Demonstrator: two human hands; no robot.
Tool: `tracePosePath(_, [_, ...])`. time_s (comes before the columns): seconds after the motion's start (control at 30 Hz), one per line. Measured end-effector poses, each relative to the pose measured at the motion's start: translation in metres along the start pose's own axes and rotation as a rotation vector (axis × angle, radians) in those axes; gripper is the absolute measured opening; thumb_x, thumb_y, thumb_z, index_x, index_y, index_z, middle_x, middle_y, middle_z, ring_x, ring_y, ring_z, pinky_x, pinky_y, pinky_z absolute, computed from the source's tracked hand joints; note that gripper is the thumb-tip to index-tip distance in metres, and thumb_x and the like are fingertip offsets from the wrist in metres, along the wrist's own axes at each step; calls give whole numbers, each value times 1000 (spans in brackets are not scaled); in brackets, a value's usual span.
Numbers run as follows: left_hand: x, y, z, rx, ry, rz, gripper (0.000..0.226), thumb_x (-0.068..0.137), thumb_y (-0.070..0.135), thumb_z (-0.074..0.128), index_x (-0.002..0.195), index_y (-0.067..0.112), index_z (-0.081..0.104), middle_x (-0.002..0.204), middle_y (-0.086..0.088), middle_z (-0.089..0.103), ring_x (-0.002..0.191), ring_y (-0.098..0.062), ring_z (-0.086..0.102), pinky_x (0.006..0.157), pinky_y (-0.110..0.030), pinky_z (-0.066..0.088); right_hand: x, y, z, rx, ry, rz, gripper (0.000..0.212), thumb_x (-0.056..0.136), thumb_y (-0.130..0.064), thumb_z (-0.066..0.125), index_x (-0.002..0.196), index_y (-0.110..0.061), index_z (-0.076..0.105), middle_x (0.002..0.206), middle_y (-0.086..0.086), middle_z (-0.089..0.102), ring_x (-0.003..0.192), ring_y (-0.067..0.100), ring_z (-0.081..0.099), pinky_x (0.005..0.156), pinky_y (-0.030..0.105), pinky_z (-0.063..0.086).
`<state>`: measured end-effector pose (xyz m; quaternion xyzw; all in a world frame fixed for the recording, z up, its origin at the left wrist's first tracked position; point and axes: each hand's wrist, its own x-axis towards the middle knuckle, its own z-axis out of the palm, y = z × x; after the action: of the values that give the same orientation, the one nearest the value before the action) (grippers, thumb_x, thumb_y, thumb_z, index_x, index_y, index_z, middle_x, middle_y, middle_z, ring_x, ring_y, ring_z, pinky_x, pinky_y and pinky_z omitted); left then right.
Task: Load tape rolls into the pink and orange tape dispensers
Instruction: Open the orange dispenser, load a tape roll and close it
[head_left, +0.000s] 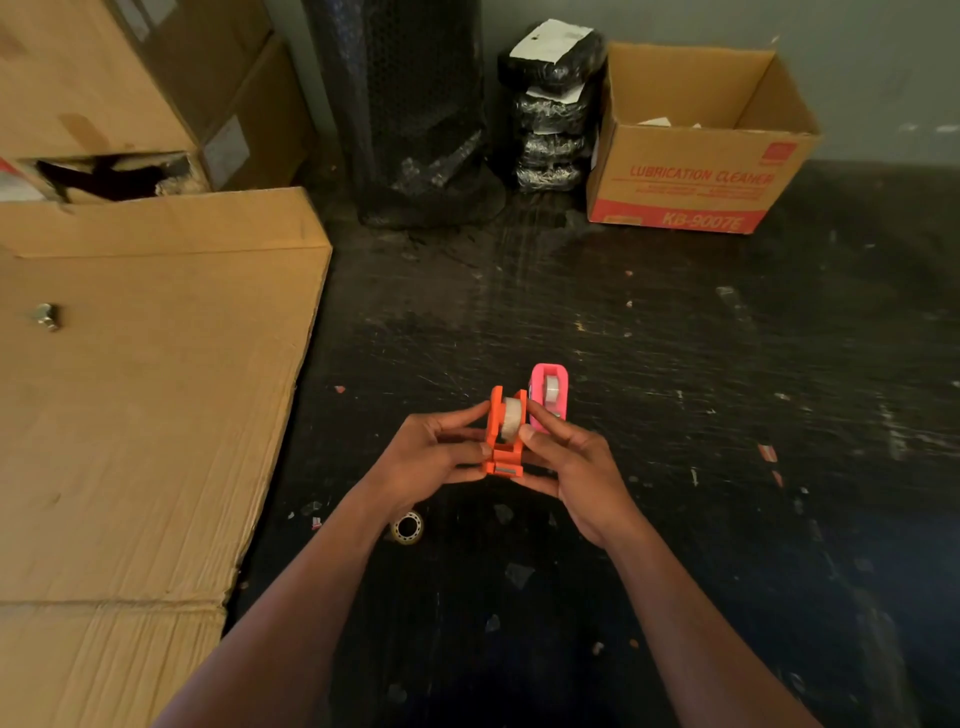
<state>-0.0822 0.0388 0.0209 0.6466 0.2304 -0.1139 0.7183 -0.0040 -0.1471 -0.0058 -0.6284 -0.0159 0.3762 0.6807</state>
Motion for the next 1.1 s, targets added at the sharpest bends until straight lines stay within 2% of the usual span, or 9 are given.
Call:
tracePosePath(0.17, [1, 0, -3, 16, -11, -15, 53, 95, -4, 66, 141, 22, 62, 123, -9, 77, 111, -20, 76, 94, -35, 62, 0, 0, 0, -3, -3, -3, 44, 104, -17, 61, 146, -29, 59, 119, 3, 81, 115, 18, 76, 100, 46, 60])
tracePosePath(0.3, [1, -1, -2, -8, 3, -25, 55, 95, -2, 66, 142, 25, 61, 121, -7, 79, 112, -21, 76, 98, -40, 60, -1, 1, 3, 0, 1, -31, 42, 105, -15, 60, 144, -31, 60, 118, 0, 81, 113, 16, 76, 94, 40, 63])
tracePosePath(0.5, [1, -4, 4, -45, 100, -15, 54, 93, -9, 64, 136, 24, 64, 115, -4, 81, 104, -16, 78, 81, -28, 65, -1, 2, 10, -6, 21, -67, 41, 105, -13, 60, 129, -45, 63, 112, -9, 82, 108, 10, 77, 88, 33, 64])
tracePosePath(0.63, [1, -8, 5, -28, 124, -45, 52, 96, -5, 63, 139, 23, 65, 121, -7, 78, 108, -17, 77, 88, -32, 63, -2, 5, 9, 0, 34, -56, 43, 104, -11, 61, 134, -41, 63, 115, -5, 81, 109, 11, 77, 83, 31, 65])
tracePosePath(0.73, [0, -11, 3, -70, 58, -80, 54, 98, -7, 57, 145, 20, 59, 126, -8, 76, 117, -19, 74, 98, -36, 60, -1, 8, 9, 4, 51, -45, 45, 102, -9, 63, 135, -39, 64, 114, -7, 81, 108, 12, 78, 82, 31, 65])
tracePosePath(0.87, [-3, -12, 1, 36, -30, -45, 63, 91, 0, 72, 147, 25, 57, 128, -3, 76, 123, -17, 70, 111, -45, 52, -1, 10, 8, -2, 66, -20, 45, 101, -11, 65, 136, -40, 64, 121, 1, 79, 111, 14, 77, 86, 34, 65])
tracePosePath(0.97, [-2, -10, -1, 68, -36, -41, 68, 84, -2, 79, 144, 25, 60, 125, -2, 77, 122, -16, 70, 112, -49, 50, -1, 11, 10, -1, 62, -19, 46, 102, -12, 65, 138, -39, 62, 124, 3, 78, 113, 16, 76, 90, 37, 65])
tracePosePath(1.1, [-1, -9, -2, 80, -25, -35, 65, 83, -5, 79, 139, 22, 65, 121, -4, 79, 119, -17, 72, 110, -50, 52, -1, 13, 13, -7, 57, -27, 47, 102, -11, 64, 139, -40, 61, 126, 3, 77, 114, 15, 75, 90, 36, 65])
